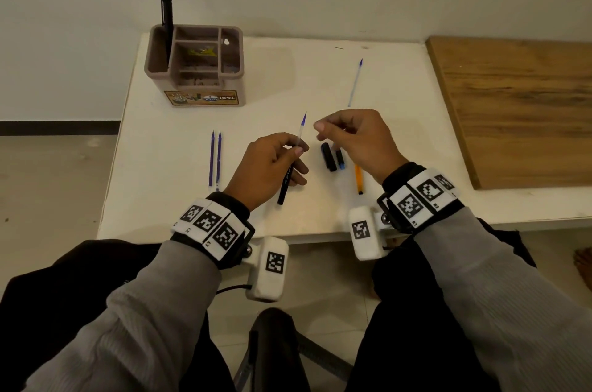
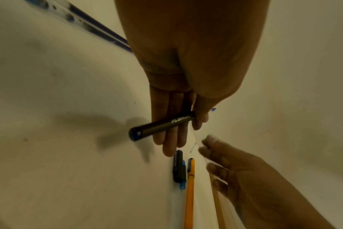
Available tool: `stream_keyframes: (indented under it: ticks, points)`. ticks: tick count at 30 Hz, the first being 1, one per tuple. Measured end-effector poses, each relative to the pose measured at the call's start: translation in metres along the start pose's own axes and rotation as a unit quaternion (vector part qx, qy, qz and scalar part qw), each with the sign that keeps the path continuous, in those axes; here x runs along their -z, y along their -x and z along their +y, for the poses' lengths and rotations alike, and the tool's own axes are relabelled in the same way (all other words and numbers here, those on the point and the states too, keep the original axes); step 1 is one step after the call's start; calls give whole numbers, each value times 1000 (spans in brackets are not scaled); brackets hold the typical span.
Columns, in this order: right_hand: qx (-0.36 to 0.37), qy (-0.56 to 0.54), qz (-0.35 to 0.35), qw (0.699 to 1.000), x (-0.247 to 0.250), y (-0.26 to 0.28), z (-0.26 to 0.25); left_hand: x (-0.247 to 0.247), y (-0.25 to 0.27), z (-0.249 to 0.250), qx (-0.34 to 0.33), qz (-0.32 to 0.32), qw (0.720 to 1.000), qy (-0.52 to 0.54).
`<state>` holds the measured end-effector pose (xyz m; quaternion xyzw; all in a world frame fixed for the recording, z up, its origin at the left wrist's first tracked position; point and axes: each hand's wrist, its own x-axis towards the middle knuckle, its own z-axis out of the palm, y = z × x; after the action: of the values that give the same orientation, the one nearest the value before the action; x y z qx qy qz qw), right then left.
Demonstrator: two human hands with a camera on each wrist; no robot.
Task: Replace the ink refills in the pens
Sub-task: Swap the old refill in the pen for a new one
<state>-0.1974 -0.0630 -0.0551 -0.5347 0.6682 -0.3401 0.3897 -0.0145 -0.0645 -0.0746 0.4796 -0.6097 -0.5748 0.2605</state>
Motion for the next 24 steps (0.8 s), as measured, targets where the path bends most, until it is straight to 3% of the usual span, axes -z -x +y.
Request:
stream_keyframes:
  ticks: [4, 12, 17, 19, 21, 24]
  points:
    - [-30, -97, -23, 995, -11, 6, -4, -2, 1, 2, -18, -21, 999, -16]
    - [-29, -115, -19, 993, -10, 5, -5, -4, 2, 3, -24, -24, 999, -31]
    - [-92, -254, 145, 952, 26, -30, -16, -4, 2, 0, -25, -21, 999, -32]
    - [-114, -223, 202, 947, 46, -59, -17, -3, 1, -2, -31, -13, 999, -30]
    - [-142, -177, 212, 951, 58, -91, -13, -2, 0, -3, -31, -1, 999, -26]
    - [-222, -177, 169, 944, 67, -127, -3, -1, -2, -5, -26, 10, 999, -28]
